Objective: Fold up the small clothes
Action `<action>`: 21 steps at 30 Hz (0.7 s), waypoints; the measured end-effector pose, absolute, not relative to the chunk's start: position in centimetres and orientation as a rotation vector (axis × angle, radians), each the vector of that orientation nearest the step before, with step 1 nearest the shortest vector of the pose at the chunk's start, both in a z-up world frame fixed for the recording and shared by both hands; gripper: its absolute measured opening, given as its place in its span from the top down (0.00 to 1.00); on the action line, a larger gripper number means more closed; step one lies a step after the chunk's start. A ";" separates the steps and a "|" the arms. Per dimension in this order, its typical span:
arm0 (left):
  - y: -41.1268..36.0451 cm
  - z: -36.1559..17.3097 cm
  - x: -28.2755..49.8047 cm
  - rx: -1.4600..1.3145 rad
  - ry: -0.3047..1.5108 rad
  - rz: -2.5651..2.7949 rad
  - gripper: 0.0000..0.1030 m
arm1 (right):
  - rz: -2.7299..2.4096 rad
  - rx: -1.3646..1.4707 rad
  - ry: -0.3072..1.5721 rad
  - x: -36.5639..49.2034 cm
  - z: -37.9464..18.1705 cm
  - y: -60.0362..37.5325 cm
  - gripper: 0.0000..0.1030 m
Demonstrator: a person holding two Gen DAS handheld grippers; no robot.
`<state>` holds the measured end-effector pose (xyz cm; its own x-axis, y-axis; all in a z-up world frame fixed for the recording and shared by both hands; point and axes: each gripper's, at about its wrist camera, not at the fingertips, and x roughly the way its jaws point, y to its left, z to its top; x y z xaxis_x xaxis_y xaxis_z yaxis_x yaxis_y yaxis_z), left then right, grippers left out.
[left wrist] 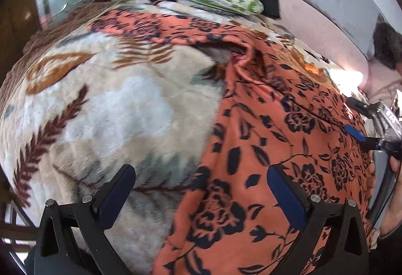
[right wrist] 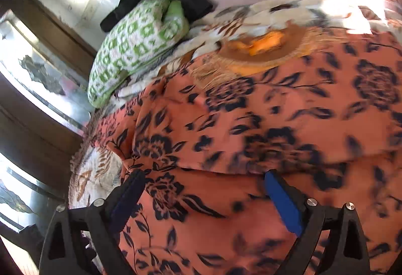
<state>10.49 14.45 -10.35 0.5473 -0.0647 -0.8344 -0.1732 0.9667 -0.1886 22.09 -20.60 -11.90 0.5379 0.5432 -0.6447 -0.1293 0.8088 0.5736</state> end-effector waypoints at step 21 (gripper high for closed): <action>36.1 -12.0 27.4 -0.943 0.902 0.246 0.00 | 0.407 0.851 0.845 15.3 -14.6 -33.4 0.08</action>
